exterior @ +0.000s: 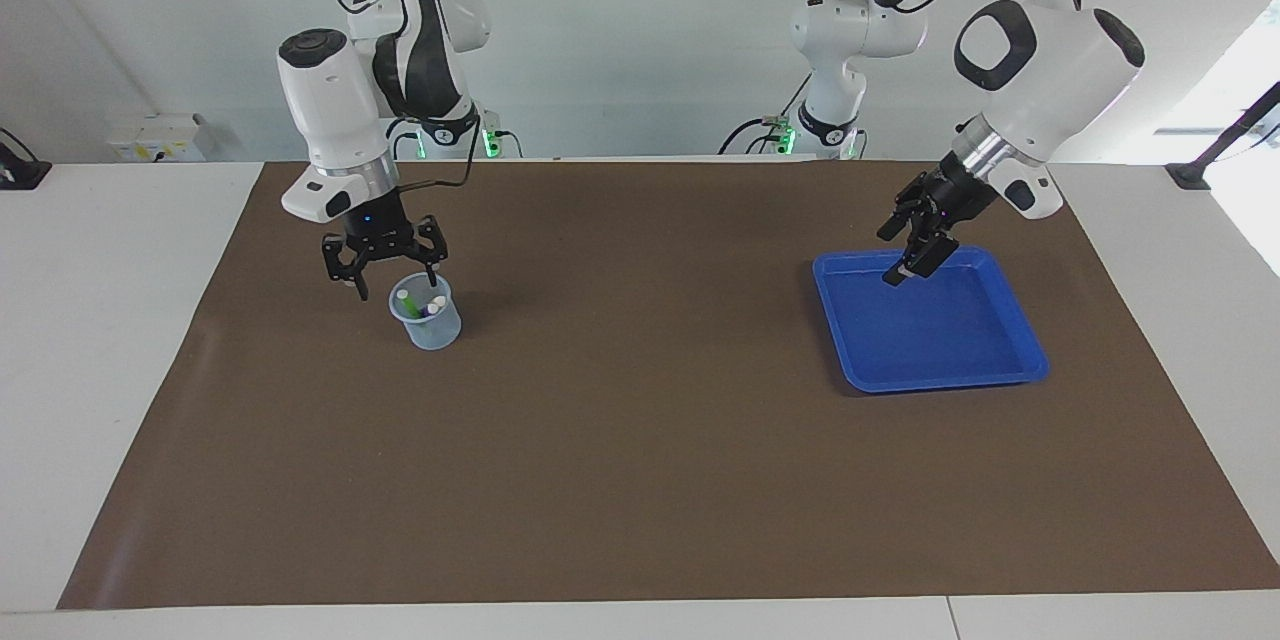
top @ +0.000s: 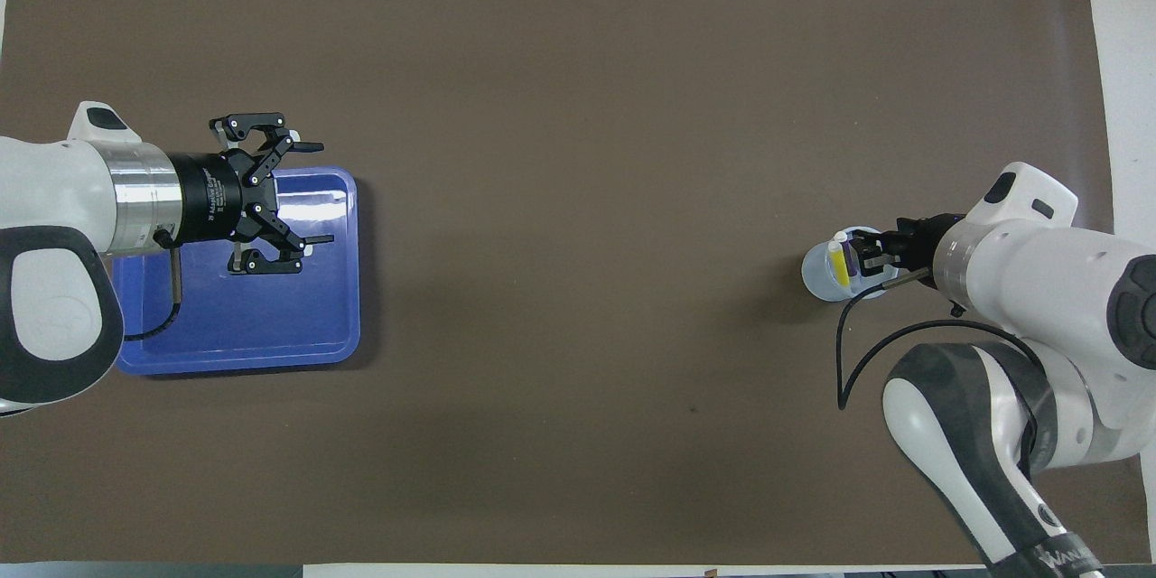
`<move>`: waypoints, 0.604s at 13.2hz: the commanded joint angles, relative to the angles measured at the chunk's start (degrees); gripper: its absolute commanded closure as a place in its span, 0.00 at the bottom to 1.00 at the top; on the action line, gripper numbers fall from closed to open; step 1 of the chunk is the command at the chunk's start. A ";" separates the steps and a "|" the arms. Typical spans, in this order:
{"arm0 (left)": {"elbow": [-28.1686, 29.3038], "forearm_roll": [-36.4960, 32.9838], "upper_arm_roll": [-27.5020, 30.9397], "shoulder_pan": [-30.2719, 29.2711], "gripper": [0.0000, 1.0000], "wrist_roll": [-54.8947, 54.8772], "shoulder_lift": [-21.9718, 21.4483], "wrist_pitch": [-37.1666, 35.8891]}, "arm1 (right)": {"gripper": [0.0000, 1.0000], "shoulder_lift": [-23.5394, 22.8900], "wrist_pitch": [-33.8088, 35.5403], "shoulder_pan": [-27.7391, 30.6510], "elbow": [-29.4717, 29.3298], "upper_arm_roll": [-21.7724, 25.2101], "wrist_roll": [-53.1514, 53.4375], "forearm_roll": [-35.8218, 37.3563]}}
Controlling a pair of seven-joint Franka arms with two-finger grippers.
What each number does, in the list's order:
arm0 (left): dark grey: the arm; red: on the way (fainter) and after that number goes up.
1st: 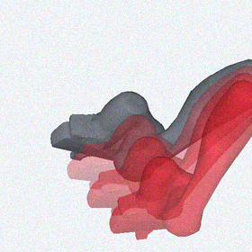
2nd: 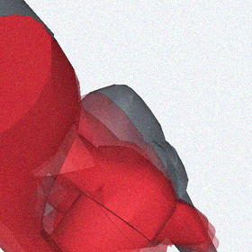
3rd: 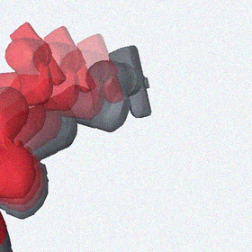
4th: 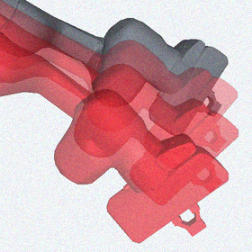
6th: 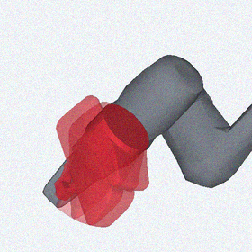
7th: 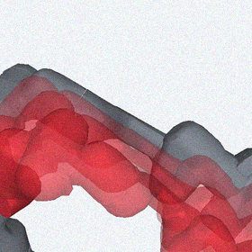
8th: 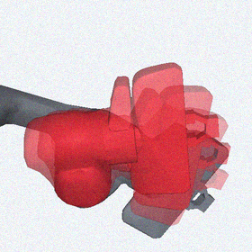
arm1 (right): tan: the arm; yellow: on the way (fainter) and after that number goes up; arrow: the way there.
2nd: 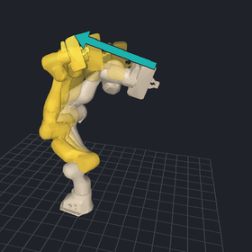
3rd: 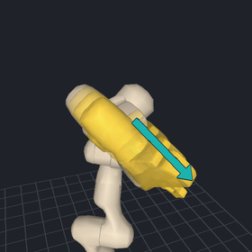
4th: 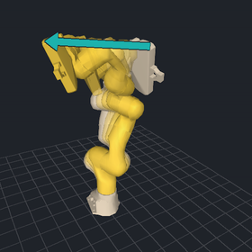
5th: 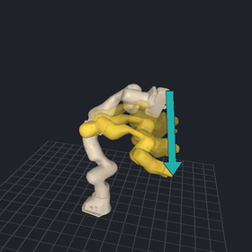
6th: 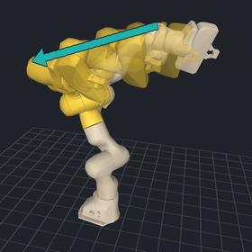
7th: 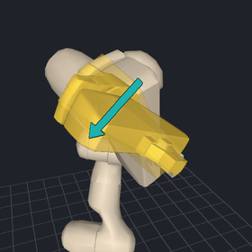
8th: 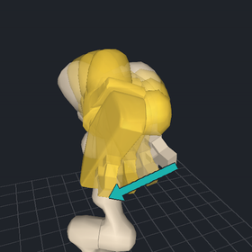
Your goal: Transfer and insert pens with both arms
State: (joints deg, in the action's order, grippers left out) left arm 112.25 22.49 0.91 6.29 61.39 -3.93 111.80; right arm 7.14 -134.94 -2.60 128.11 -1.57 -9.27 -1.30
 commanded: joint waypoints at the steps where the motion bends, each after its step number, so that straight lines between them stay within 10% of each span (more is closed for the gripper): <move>1: -3.53 -6.29 0.23 -0.22 0.00 -8.71 1.55 -6.22 | 0.00 -3.53 9.57 0.41 -10.04 0.69 3.72 0.50; 8: -11.16 -19.74 0.41 -0.31 0.00 -35.87 1.46 -22.99 | 0.00 -7.41 33.32 0.41 -29.05 1.92 13.39 2.09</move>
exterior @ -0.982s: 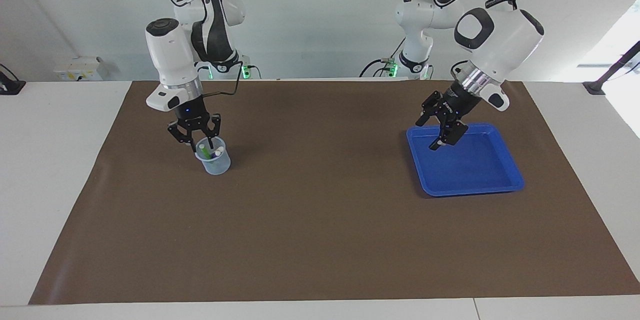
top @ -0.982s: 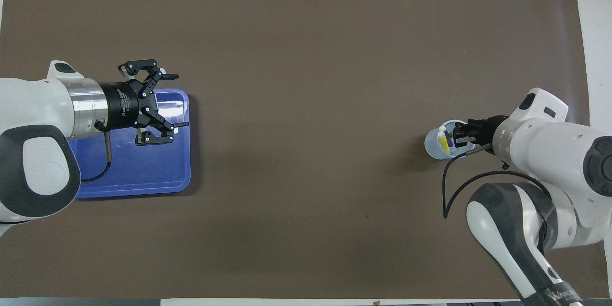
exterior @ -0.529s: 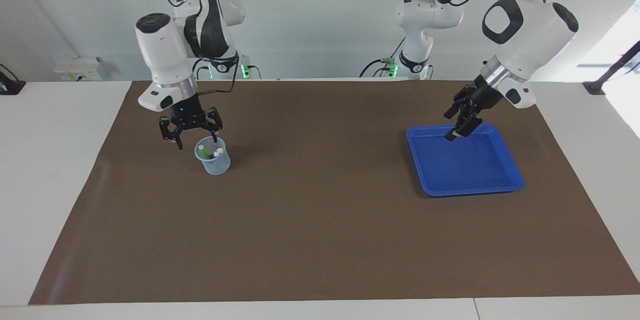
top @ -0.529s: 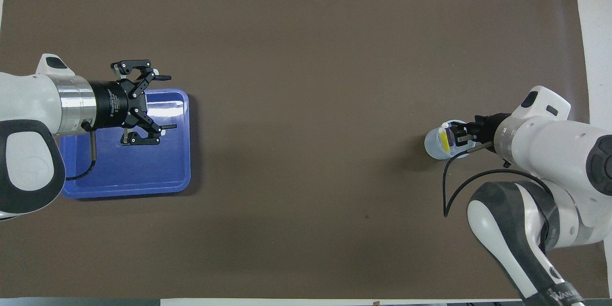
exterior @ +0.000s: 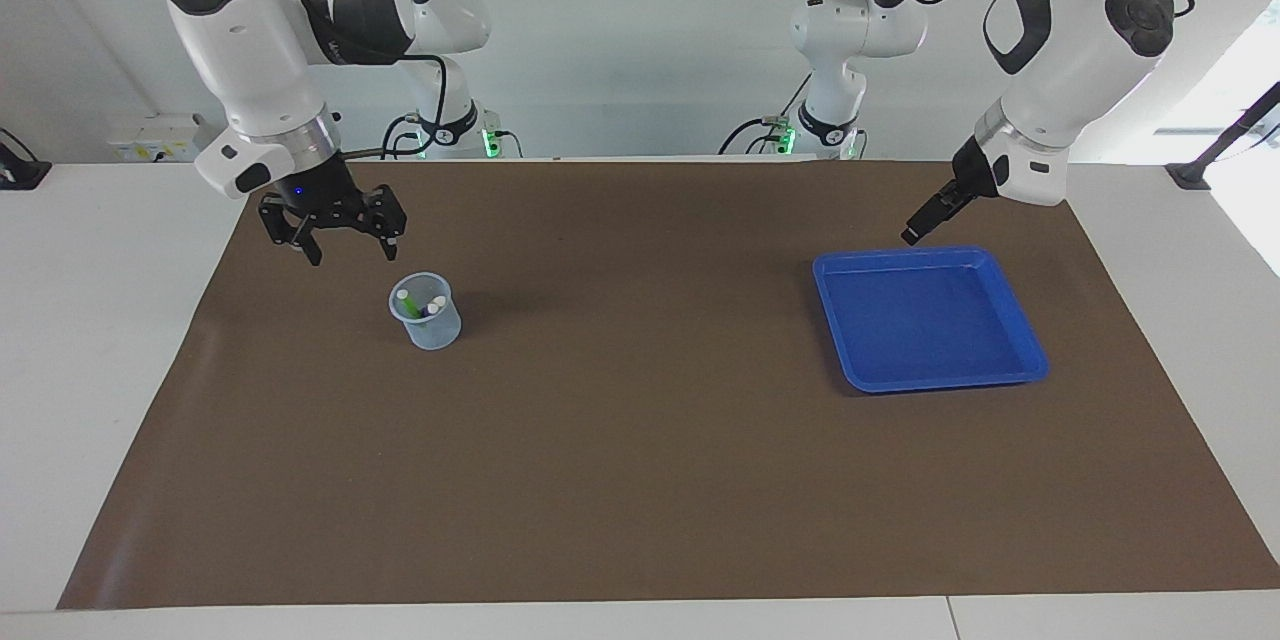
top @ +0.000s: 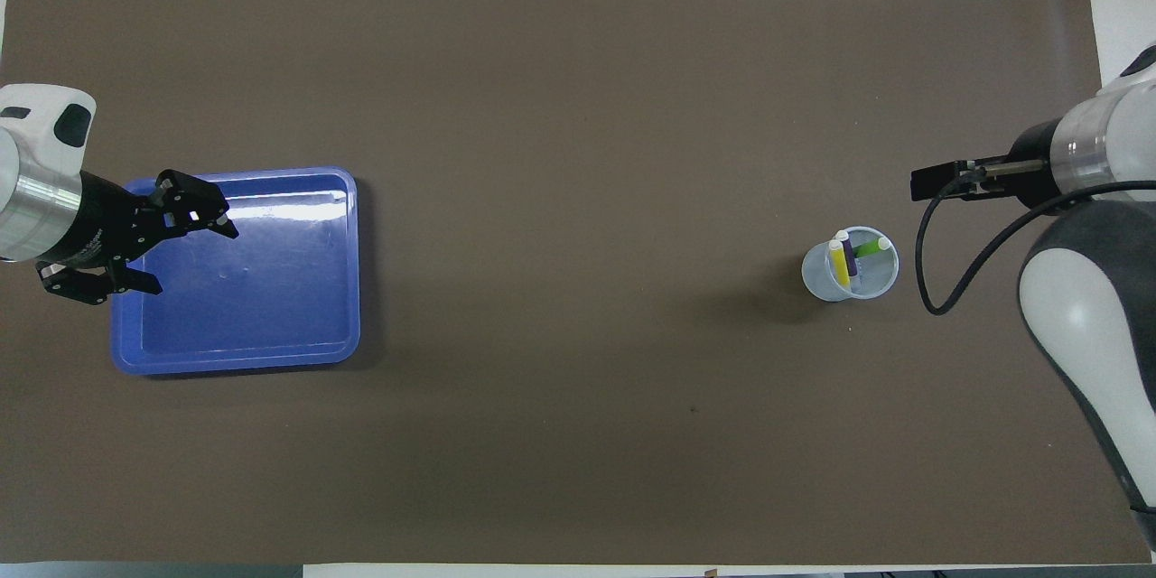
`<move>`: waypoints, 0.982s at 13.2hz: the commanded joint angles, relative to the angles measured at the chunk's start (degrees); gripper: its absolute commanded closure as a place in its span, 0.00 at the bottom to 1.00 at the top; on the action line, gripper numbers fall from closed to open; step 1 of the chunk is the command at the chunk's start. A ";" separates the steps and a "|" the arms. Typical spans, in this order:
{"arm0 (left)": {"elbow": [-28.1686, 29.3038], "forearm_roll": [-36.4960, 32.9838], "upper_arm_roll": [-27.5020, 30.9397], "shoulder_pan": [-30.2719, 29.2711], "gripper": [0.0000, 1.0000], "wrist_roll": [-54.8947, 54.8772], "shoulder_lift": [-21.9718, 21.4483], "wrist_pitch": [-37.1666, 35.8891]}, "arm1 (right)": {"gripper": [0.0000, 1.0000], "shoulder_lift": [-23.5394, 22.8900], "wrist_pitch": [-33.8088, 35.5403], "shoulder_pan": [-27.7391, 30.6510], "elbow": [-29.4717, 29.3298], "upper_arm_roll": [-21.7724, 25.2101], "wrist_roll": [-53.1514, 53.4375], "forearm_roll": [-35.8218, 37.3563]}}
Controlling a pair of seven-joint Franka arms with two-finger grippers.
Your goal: Transfer and insert pens with both arms
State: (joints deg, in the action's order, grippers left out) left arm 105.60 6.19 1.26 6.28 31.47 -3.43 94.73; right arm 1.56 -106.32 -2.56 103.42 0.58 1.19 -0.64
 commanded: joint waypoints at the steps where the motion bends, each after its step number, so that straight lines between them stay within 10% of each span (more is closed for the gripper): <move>1: -6.27 -3.90 0.24 -0.83 0.00 -11.20 0.97 -8.83 | 0.00 -1.05 6.03 0.36 -4.36 -0.14 3.11 1.43; 7: -14.63 -3.99 0.15 -1.36 0.00 -36.00 1.06 -21.67 | 0.00 3.00 11.75 0.45 -3.75 0.83 3.29 1.43; 13: -14.28 -4.25 -0.56 -1.36 0.00 -31.82 0.97 -14.31 | 0.00 2.83 12.37 1.24 -4.19 0.91 3.82 0.37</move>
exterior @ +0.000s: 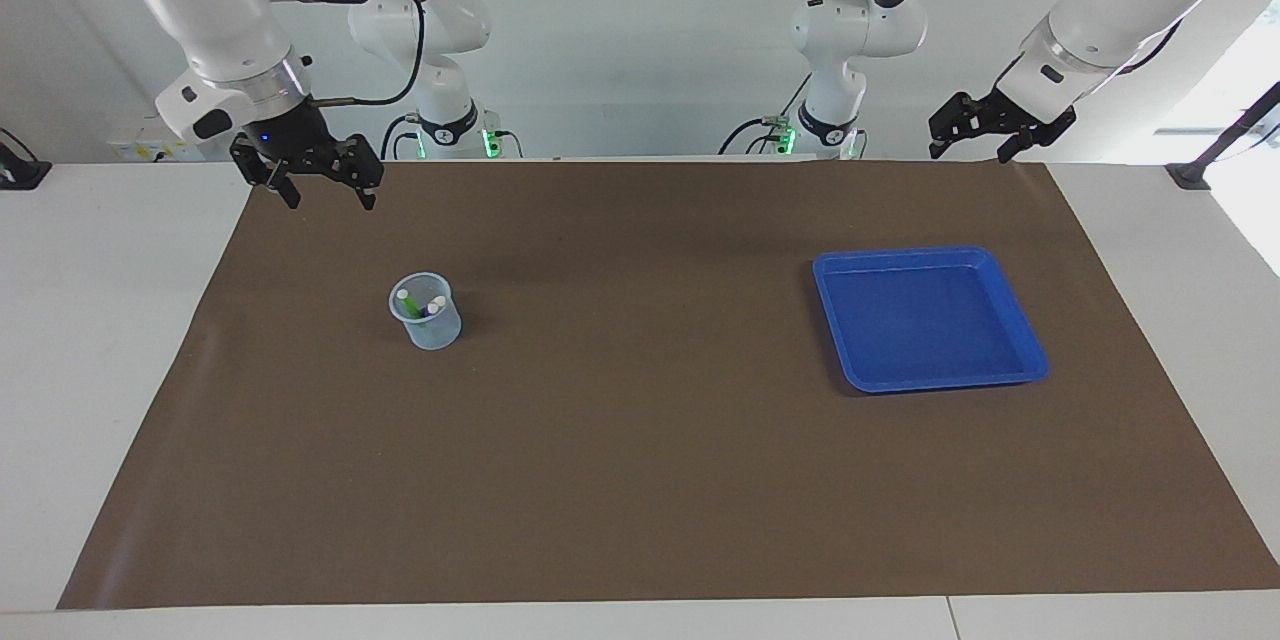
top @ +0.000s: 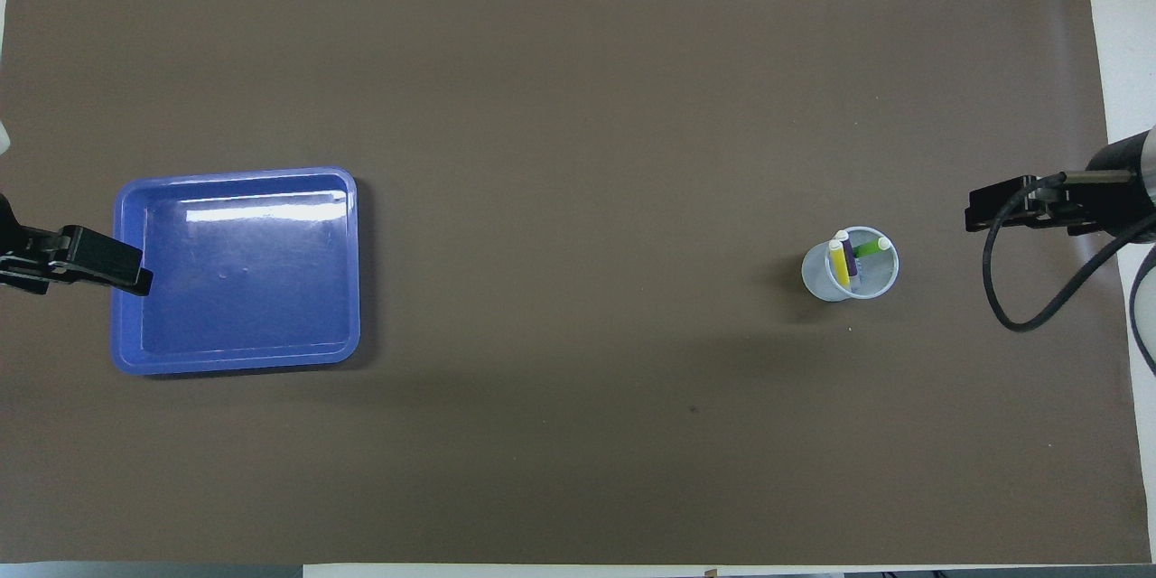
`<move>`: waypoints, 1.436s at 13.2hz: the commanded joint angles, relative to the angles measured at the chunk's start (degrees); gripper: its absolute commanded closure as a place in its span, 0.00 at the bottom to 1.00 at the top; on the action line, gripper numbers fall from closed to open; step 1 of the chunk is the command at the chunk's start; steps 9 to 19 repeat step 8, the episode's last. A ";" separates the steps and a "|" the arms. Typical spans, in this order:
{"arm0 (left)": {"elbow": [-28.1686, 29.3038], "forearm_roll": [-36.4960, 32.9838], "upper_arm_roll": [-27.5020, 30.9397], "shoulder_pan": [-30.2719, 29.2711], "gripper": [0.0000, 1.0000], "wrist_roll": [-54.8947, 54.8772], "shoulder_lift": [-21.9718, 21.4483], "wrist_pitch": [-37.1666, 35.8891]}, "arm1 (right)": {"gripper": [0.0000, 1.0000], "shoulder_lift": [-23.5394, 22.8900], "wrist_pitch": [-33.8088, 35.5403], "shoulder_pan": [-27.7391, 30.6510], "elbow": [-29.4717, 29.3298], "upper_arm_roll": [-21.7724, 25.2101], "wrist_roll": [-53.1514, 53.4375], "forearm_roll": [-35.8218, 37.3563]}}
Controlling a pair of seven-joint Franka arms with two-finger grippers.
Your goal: Transfer and insert pens with both arms
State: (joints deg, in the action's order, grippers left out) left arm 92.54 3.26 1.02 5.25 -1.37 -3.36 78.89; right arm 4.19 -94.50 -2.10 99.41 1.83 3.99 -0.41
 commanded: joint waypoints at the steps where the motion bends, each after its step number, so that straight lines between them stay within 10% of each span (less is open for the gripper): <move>1: -1.31 -1.50 0.12 -0.32 0.00 1.02 0.90 2.84 | 0.00 0.03 0.63 0.78 -0.45 -0.42 1.02 0.23; 19: 2.47 -2.82 -0.58 -0.41 0.00 1.63 0.55 8.12 | 0.00 -0.33 2.39 0.78 -1.68 -0.60 2.51 1.11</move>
